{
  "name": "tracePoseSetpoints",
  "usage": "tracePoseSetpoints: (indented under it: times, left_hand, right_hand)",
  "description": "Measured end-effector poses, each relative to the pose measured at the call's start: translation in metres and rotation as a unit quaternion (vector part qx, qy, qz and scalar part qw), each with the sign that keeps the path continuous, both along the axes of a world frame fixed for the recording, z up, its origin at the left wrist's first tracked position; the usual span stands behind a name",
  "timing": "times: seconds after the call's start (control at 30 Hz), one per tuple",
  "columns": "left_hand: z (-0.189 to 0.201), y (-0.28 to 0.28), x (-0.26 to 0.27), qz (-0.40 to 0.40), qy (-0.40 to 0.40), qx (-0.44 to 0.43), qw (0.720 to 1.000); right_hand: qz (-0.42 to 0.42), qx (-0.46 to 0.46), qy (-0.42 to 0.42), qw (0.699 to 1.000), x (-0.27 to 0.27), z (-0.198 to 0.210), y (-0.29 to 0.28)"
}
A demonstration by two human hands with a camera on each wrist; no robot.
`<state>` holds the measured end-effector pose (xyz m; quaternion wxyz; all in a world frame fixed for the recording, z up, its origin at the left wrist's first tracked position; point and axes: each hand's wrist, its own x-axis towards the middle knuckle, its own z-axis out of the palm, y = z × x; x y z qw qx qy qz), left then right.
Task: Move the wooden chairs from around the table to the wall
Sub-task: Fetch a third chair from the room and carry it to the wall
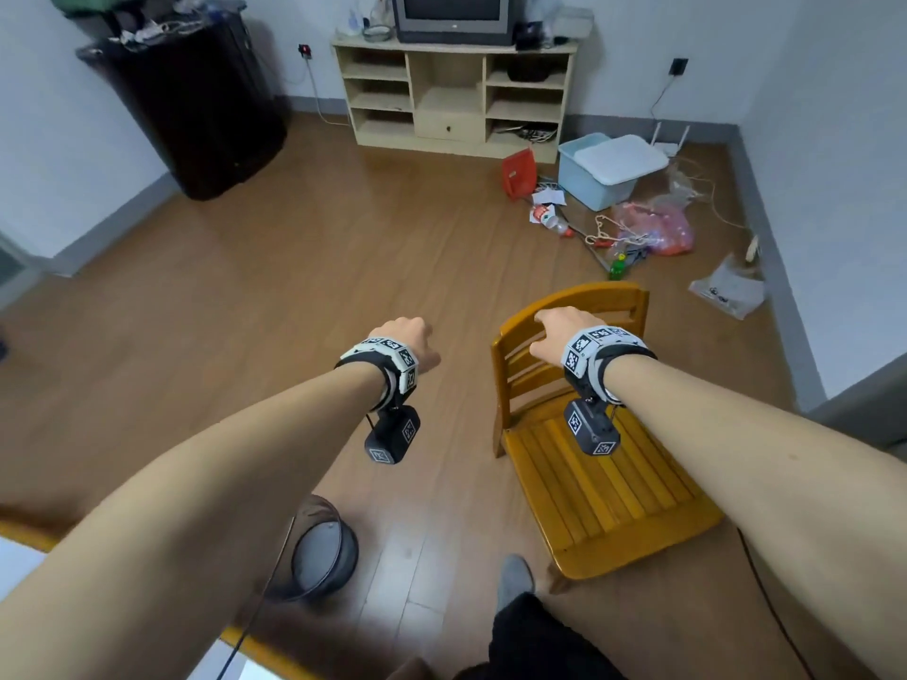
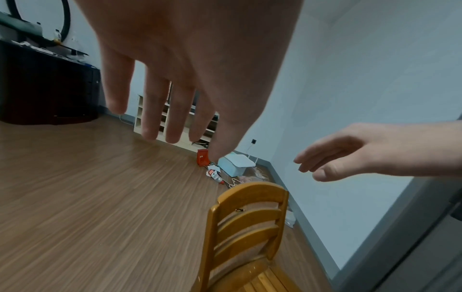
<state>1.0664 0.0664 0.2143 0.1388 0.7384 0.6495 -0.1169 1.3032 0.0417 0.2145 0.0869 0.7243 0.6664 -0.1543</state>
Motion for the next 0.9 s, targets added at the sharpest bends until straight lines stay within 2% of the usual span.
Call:
tracePoseSetpoints:
  times: [0.13,0.37,0.57,0.73,0.9]
  left_hand:
    - [0.003,0.086,0.027,0.009,-0.010,-0.004,1.000]
    - [-0.002,0.233,0.079,-0.039,-0.013,-0.003,0.999]
    - [-0.031,0.359,0.144,-0.165,0.004,-0.012,0.986]
    - [-0.051,0.436,0.211,-0.339,0.039,-0.030,0.939]
    - [-0.056,0.457,0.261,-0.471,0.043,-0.048,0.880]
  right_hand:
    - [-0.011,-0.005,0.003,1.000,0.026,0.000,0.095]
    - [-0.050,-0.017,0.006,0.999,0.074,-0.019,0.213]
    - [-0.151,-0.032,0.008,0.988,0.114,-0.053,0.281]
    - [-0.300,-0.050,0.029,0.952,0.138,-0.070,0.293]
    - [-0.416,-0.057,0.039,0.907,0.134,-0.063,0.273]
